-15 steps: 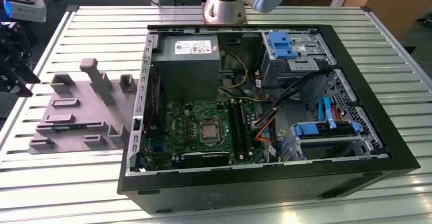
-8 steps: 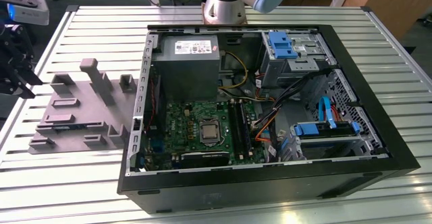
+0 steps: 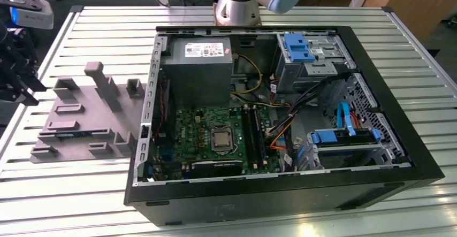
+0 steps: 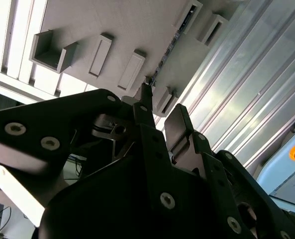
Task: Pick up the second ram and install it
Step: 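Pick up the second ram and move it above second insertion slot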
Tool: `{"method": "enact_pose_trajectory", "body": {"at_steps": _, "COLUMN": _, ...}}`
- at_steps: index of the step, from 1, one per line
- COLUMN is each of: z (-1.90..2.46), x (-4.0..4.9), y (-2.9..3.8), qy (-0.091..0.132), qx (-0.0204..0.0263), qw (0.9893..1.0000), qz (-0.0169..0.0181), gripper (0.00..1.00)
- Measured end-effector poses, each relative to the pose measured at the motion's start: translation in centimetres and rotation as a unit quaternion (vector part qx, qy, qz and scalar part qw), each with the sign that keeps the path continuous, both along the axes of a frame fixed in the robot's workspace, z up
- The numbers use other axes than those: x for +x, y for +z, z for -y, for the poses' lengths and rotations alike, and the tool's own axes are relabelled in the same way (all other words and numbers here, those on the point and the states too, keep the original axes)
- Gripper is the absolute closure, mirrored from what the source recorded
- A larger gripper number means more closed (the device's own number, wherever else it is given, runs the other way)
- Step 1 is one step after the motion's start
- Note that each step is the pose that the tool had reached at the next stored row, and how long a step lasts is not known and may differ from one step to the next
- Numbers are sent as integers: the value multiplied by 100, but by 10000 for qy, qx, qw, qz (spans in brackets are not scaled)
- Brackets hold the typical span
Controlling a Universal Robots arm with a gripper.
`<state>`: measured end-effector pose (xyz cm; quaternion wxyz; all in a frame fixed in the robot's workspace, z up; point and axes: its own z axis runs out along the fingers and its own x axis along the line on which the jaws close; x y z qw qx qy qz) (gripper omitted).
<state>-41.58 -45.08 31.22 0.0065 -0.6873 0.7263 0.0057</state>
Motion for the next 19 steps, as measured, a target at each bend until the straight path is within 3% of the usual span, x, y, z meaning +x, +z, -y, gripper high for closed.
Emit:
{"method": "enact_pose_trajectory", "body": {"at_steps": 6, "z": 0, "x": 0, "y": -6, "qy": 0, "qx": 0, "qw": 10000, "qz": 0, "gripper": 62}}
{"method": "enact_pose_trajectory", "body": {"at_steps": 19, "z": 1, "x": 0, "y": -165, "qy": -3, "qx": 0, "qw": 10000, "qz": 0, "gripper": 62}}
